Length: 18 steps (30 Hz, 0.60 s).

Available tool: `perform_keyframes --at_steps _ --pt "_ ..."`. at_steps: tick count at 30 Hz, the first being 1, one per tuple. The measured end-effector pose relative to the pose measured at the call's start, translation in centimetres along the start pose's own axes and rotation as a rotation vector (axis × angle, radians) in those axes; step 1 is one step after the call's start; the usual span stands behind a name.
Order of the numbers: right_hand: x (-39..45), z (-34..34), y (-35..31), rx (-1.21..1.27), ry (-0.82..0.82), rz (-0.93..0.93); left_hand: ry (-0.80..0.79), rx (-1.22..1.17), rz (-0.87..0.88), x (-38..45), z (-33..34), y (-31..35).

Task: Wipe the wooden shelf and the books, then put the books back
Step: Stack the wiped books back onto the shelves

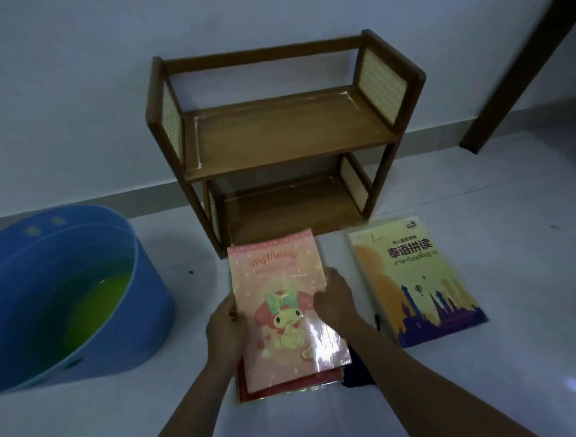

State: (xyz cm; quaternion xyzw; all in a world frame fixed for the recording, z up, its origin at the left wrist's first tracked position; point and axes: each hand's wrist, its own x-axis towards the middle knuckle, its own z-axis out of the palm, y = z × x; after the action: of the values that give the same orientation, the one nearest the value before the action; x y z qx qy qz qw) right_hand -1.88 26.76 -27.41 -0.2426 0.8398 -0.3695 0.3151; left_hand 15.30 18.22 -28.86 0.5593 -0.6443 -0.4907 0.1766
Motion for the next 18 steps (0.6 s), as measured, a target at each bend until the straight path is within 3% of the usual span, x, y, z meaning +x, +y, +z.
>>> perform_keyframes --at_steps 6,7,11,16,18 --pt "1.1 3.0 2.6 -0.364 -0.047 0.145 0.117 0.351 -0.059 2.5 0.8 -3.8" --pt "1.4 3.2 2.8 -0.301 -0.066 0.214 0.074 0.29 -0.114 2.5 0.9 -3.6" --pt "1.8 2.1 2.6 0.349 -0.206 0.477 -0.109 -0.144 -0.35 2.7 0.5 -1.8" --pt "0.2 1.8 1.3 0.582 -0.427 0.405 -0.417 -0.416 -0.451 3.0 -1.4 0.6" --pt "-0.8 1.5 0.6 0.617 -0.475 0.335 -0.453 -0.419 -0.457 2.3 -2.1 0.9"
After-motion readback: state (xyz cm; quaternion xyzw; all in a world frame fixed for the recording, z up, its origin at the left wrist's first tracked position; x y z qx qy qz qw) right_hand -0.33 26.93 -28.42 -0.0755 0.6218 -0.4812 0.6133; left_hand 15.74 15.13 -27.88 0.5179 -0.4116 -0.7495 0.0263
